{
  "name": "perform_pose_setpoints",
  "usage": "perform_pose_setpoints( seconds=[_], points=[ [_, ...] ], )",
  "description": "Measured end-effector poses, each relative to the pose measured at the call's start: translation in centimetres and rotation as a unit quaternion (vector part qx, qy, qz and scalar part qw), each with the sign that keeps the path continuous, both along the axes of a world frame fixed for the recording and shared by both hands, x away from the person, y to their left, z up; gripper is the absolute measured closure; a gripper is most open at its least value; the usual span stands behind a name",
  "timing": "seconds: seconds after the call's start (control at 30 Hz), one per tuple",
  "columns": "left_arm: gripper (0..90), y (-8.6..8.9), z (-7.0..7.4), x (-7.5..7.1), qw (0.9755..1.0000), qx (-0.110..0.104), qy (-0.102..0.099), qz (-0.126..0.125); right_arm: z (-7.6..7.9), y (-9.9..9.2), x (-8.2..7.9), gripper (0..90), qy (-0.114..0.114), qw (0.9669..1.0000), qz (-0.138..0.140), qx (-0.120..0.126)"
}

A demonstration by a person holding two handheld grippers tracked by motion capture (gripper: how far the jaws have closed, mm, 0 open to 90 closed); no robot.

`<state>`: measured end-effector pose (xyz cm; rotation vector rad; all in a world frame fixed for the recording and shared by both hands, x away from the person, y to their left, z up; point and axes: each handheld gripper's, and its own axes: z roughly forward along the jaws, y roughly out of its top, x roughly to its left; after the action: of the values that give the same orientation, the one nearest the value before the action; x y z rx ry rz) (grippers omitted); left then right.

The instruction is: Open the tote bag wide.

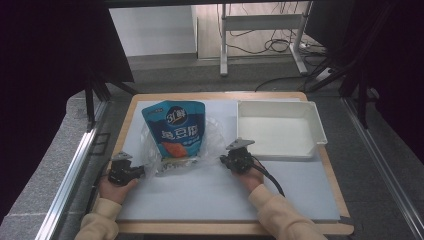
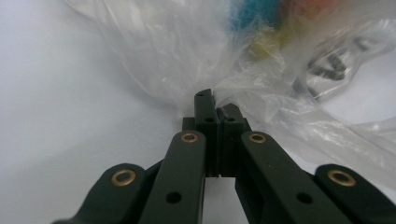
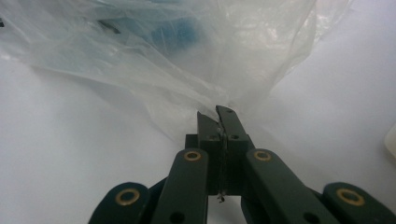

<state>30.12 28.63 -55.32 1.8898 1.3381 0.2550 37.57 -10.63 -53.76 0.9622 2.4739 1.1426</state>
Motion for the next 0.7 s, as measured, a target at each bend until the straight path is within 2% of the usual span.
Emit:
perform_pose_setpoints(
  seconds=[0.33,0.7],
  points=[
    [88.2,0.04,-0.06,-0.01,1.0000,-0.004,-0.003,-0.003,-0.01,-0.01,-0.03,88.7,0.000,1.0000,0.001,-0.001],
    [77.1,0.23,0.06,-0.05,0.9999,-0.009,-0.004,-0.008,-0.02,0.01,-0.05,88.5,-0.001,1.0000,0.001,-0.002]
  ],
)
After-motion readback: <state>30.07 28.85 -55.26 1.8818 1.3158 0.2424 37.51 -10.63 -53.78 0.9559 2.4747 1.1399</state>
